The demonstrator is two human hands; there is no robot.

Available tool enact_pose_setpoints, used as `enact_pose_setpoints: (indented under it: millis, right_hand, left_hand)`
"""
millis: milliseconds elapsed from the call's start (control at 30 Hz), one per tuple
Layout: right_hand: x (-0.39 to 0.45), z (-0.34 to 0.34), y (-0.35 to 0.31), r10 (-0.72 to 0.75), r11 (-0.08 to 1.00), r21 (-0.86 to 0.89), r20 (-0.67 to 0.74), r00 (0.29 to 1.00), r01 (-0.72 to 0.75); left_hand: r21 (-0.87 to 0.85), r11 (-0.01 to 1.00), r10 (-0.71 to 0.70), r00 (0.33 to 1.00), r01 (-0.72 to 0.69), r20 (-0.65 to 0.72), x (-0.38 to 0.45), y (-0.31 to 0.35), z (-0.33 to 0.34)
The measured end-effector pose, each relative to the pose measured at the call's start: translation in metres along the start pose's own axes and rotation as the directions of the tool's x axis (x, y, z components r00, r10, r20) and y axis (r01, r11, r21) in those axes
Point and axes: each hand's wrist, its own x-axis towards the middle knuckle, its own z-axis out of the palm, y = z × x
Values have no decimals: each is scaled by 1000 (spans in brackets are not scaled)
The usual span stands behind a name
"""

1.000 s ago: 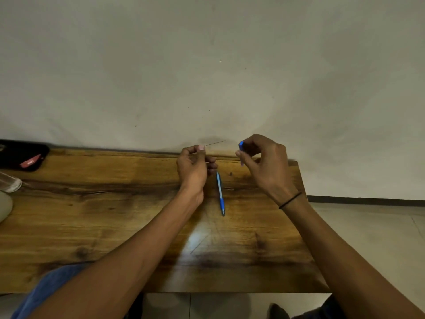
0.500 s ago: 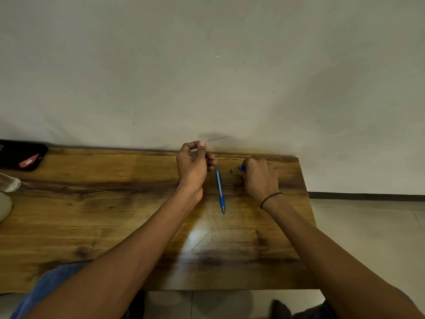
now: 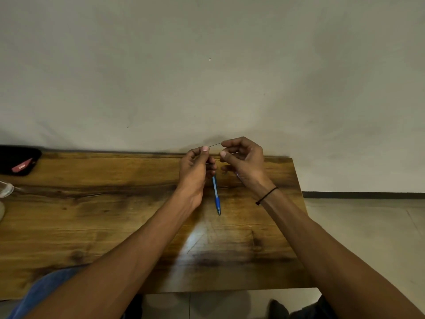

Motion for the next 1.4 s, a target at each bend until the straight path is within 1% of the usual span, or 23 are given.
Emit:
enact_pose_setpoints:
  millis: [67, 133, 367, 533, 600, 667, 700, 733, 767, 800, 833, 867, 900, 933, 967, 1033, 1133, 1200, 1233, 1300, 1400]
  right_hand:
    - [-2, 5, -2, 28, 993, 117, 22, 999, -30]
    - [-3, 7, -2, 55, 980, 189, 13, 998, -56]
    - [-1, 11, -3, 67, 973, 223, -56, 996, -53]
    - [-2, 12, -5, 88, 960, 273, -67, 994, -67]
    - [-1, 10, -7, 93, 958, 278, -73, 993, -70]
    - [0, 7, -8, 98, 958, 277, -78, 992, -73]
    - [1, 6, -8, 101, 957, 279, -78, 992, -76]
    - [1, 5, -9, 105, 956, 282, -78, 991, -79]
    - [1, 4, -9, 108, 955, 286, -77, 991, -82]
    - [1, 4, -8, 112, 954, 289, -73, 991, -86]
    - [1, 4, -8, 116, 952, 291, -67, 991, -91]
    - [1, 4, -8, 119, 951, 294, -61, 991, -96]
    - [1, 5, -8, 122, 950, 297, -55, 991, -101]
    - [1, 5, -8, 124, 949, 299, -50, 991, -104]
    - [1, 5, -8, 125, 948, 299, -47, 991, -105]
    - [1, 6, -9, 125, 949, 297, -42, 991, -107]
    - [1, 6, -9, 119, 950, 293, -33, 992, -104]
    - [1, 5, -9, 115, 951, 292, -35, 993, -100]
    - [1, 5, -10, 115, 950, 295, -36, 993, -99]
    - [1, 4, -12, 109, 952, 292, -37, 993, -93]
    - [2, 3, -17, 66, 977, 208, -52, 996, -54]
  left_hand:
    - [-23, 1000, -18, 1000, 19, 24, 0, -1, 0]
    - [-17, 1000, -15, 999, 15, 42, 0, -2, 1]
    - [29, 1000, -4, 998, 2, 58, -3, -5, 2]
    - [43, 999, -10, 996, 6, 93, 0, -2, 0]
    - [111, 994, -26, 993, 13, 119, 2, 3, -4]
    - [276, 961, -2, 995, -26, 101, 7, 12, -9]
    - [411, 909, 42, 995, -75, 91, 11, 17, -13]
    - [576, 805, 106, 990, -143, 97, 15, 21, -18]
    - [745, 633, 174, 977, -209, 127, 18, 24, -24]
    - [875, 414, 223, 960, -252, 171, 20, 27, -31]
    - [941, 210, 244, 946, -266, 214, 21, 27, -38]
    - [963, 54, 247, 938, -264, 243, 21, 26, -43]
    - [966, -54, 242, 935, -254, 259, 21, 22, -45]
    - [962, -121, 238, 933, -247, 269, 20, 17, -45]
    - [956, -161, 236, 931, -245, 278, 20, 13, -45]
    - [949, -207, 230, 931, -237, 283, 21, 4, -41]
    - [948, -243, 212, 942, -208, 261, 22, -3, -38]
    - [956, -216, 236, 940, -197, 247, 22, -6, -39]
    - [965, -183, 245, 942, -187, 229, 22, -6, -39]
    - [983, -79, 238, 955, -163, 177, 21, -2, -40]
    - [978, 140, 201, 971, -157, 127, 20, 8, -38]
